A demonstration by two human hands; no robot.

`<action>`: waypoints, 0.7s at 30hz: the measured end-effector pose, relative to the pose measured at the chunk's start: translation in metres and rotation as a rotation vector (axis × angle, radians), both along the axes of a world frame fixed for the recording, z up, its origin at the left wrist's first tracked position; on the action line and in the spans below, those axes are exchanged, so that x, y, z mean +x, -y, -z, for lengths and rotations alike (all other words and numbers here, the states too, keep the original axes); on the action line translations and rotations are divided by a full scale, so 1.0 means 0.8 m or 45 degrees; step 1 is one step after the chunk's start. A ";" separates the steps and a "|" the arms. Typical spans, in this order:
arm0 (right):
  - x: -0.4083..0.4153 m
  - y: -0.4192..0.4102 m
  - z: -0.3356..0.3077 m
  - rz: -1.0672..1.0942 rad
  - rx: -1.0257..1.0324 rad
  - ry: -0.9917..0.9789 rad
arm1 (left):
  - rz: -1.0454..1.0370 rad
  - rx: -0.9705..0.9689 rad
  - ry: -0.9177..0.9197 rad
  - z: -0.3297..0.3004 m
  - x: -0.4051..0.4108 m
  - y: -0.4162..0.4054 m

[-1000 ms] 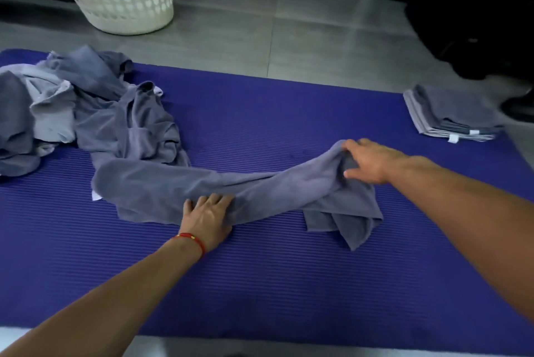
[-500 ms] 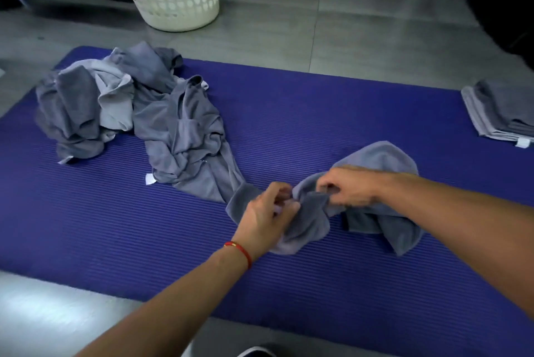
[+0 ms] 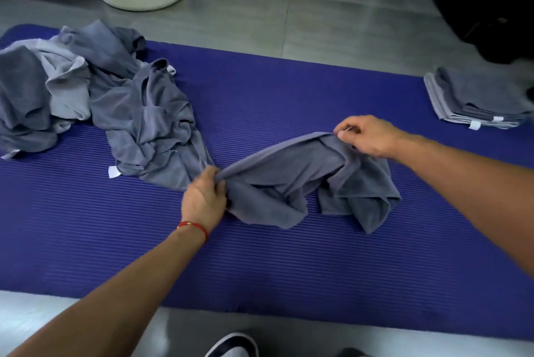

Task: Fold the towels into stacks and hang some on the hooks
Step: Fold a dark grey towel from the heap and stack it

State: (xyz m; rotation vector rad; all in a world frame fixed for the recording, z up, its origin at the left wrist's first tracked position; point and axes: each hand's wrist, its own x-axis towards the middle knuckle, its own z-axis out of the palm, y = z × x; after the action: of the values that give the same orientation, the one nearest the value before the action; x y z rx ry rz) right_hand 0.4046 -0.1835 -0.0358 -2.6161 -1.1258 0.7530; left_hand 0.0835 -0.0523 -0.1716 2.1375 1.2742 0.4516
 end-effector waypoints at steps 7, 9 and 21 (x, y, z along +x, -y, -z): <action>0.017 0.110 0.078 0.067 -0.686 0.268 | 0.297 0.392 -0.355 -0.015 0.008 0.024; 0.000 0.138 0.119 0.281 -0.545 0.187 | 0.466 0.561 -0.331 -0.022 0.013 0.040; 0.032 0.110 0.005 0.538 0.797 -0.521 | 1.073 0.372 -0.049 -0.055 0.162 0.094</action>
State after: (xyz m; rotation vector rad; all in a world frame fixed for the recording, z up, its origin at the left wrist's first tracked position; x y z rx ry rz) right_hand 0.4304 -0.2716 -0.0399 -1.9508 -0.5420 0.6601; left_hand 0.2134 -0.1277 -0.1273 2.6802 0.2390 0.2311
